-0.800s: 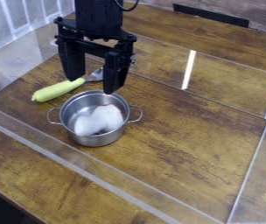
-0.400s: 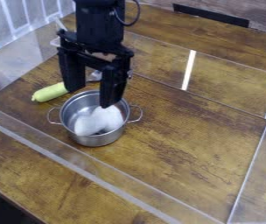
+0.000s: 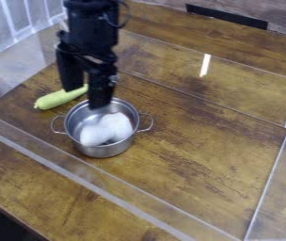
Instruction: Move the green spoon to the right
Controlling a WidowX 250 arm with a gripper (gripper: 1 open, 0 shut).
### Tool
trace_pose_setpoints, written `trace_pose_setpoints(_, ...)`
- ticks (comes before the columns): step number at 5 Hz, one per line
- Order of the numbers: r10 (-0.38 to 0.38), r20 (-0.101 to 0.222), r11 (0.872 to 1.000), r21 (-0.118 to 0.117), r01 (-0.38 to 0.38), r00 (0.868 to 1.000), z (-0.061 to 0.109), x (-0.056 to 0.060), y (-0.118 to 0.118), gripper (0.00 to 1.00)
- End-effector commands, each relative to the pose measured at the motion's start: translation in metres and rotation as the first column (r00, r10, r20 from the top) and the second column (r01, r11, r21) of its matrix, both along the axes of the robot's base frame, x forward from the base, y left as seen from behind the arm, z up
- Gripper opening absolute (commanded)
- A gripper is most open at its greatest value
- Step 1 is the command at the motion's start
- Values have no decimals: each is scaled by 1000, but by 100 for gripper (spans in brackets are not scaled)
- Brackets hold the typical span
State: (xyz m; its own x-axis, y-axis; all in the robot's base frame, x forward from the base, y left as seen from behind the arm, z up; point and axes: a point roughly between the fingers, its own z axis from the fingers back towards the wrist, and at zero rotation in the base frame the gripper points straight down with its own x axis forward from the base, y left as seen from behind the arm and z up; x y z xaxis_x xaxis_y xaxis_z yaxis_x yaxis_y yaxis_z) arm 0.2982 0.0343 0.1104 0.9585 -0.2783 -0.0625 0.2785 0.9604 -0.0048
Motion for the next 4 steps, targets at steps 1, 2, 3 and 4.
trace_pose_setpoints(1,-44,81,999,32,42,996,14,-2,30,100)
trace_pose_setpoints(2,-110,116,993,43,106,987,12,-6,45,100)
trace_pose_setpoints(3,-163,145,986,60,155,976,3,-4,61,100)
trace_pose_setpoints(4,-206,198,978,68,196,958,-10,2,73,100)
